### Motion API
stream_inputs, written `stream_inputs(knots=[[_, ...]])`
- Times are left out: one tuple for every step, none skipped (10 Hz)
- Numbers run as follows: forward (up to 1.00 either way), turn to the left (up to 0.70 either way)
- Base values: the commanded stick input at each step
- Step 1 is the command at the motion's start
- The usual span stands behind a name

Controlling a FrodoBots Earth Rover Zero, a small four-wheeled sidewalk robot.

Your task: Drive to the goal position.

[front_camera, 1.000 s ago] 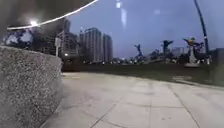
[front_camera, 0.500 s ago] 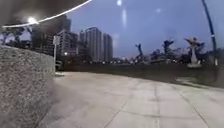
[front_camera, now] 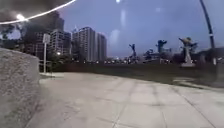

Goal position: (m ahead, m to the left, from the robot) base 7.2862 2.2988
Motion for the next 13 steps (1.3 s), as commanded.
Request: stream_inputs(knots=[[0.70, 0.00], [0.70, 0.00], [0.70, 0.00], [0.70, 0.00], [0.70, 0.00], [0.70, 0.00], [0.70, 0.16], [0.70, 0.35], [0.70, 0.35], [0.70, 0.17], [0.70, 0.07], [0.70, 0.01], [0.70, 0.13]])
